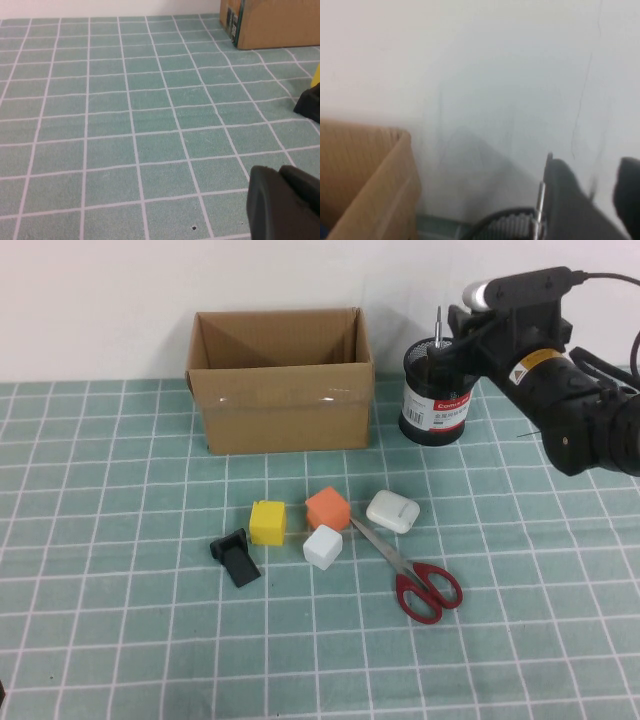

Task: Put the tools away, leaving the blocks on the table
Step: Place the long Screwdriver into the round holder, then pick up the scissors from the table

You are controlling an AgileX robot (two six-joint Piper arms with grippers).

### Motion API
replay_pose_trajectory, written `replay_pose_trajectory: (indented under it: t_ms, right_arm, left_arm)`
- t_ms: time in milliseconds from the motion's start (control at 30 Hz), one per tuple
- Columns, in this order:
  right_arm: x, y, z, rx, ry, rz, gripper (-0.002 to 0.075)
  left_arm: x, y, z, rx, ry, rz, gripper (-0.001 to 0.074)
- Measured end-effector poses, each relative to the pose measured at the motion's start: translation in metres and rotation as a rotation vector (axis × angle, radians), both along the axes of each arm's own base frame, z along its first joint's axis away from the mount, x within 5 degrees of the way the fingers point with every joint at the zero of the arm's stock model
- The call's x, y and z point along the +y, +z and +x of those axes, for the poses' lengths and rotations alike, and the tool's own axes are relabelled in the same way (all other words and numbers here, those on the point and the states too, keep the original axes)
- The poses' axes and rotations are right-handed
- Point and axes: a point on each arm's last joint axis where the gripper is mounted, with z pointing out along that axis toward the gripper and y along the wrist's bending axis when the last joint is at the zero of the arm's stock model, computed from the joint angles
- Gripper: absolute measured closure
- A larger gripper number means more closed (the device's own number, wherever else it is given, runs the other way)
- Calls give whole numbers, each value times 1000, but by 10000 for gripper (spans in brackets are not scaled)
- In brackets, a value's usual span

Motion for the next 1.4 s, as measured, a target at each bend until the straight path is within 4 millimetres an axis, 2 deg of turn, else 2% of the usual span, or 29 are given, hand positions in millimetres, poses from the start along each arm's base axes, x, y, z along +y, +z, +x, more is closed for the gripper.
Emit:
replay_pose_trajectory:
  t_ms: [133, 233, 300, 400, 533, 633, 700, 867, 1033, 1200, 1400]
  right_arm:
    - [0, -2, 0, 23, 0, -10, 451]
    - [-1, 0, -2, 43, 0, -18, 431]
    - [-2, 10, -6, 61, 0, -24, 427]
    - [-5, 40, -20, 100, 9, -48, 431]
    - [-9, 89, -58, 208, 31, -104, 489]
    - [-11, 104, -86, 346, 50, -157, 553]
    - [-10, 103, -100, 466, 66, -182, 592]
    - [3, 77, -125, 777, 140, -301, 621]
    - [26, 53, -137, 905, 249, -434, 624]
    - [50, 35, -132, 1008, 310, -515, 614]
    - [71, 10, -110, 1118, 327, -582, 510]
  left_arm:
    - [0, 0, 0, 0, 0, 0, 737]
    - [0, 0, 0, 0, 0, 0, 737]
    - [0, 0, 0, 0, 0, 0, 737]
    - [0, 0, 0, 0, 0, 0, 737]
    - [0, 0, 0, 0, 0, 0, 737]
    - [0, 0, 0, 0, 0, 0, 738]
    - [0, 0, 0, 0, 0, 0, 738]
    - [0, 0, 0, 0, 0, 0, 738]
    - [0, 0, 0, 0, 0, 0, 738]
    - [0, 0, 0, 0, 0, 0, 738]
    - [0, 0, 0, 0, 0, 0, 738]
